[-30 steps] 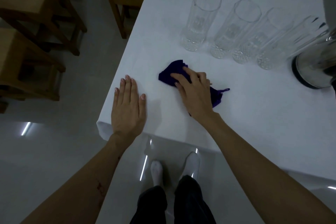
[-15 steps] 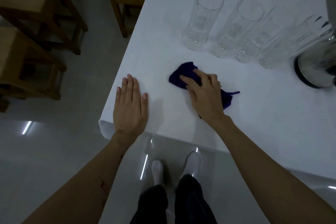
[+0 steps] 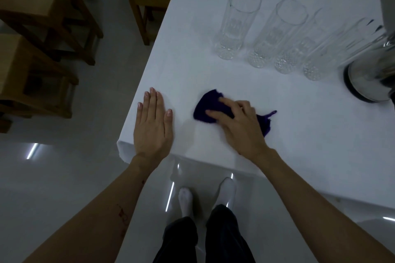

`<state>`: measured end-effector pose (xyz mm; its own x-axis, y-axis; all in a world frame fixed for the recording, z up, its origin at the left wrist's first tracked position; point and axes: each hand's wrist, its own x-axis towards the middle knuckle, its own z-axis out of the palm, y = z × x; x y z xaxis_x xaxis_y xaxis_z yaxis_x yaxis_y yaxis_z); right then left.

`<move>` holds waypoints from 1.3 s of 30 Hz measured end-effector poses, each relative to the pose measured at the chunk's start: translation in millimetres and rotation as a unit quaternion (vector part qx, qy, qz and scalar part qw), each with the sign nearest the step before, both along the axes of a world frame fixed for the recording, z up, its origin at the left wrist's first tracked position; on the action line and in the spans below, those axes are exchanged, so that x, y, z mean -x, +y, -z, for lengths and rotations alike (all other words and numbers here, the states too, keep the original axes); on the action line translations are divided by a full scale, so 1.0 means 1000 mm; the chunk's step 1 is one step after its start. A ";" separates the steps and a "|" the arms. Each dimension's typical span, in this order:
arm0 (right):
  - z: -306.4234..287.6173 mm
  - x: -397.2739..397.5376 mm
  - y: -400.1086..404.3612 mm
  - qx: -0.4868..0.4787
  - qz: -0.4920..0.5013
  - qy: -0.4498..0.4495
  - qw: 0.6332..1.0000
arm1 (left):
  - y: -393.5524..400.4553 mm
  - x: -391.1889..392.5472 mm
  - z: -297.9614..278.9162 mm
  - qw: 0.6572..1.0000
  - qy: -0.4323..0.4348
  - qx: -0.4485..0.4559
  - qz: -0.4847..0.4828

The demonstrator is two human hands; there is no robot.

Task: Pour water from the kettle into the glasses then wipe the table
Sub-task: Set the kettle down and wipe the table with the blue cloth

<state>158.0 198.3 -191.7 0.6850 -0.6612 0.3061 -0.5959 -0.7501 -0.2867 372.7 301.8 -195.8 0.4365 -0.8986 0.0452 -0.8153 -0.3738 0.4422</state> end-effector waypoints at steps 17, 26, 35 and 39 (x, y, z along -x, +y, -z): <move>0.001 0.067 0.030 0.075 -0.141 0.086 0.983 | 0.001 -0.001 0.001 1.000 -0.011 -0.008 0.003; -0.006 0.050 0.000 -0.002 0.494 -0.041 0.869 | 0.000 0.002 0.001 1.000 -0.025 -0.017 0.002; 0.001 -0.035 0.043 -0.014 0.132 0.002 0.991 | 0.000 0.001 -0.001 1.000 -0.017 -0.021 0.000; 0.003 0.027 0.036 0.013 -0.008 0.041 0.999 | 0.000 -0.001 0.000 1.000 -0.020 -0.022 0.002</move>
<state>130.8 234.5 -194.4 0.7193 -0.6416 0.2664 -0.6035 -0.7670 -0.2180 373.4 301.9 -195.5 0.4307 -0.9022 0.0235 -0.8341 -0.3880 0.3921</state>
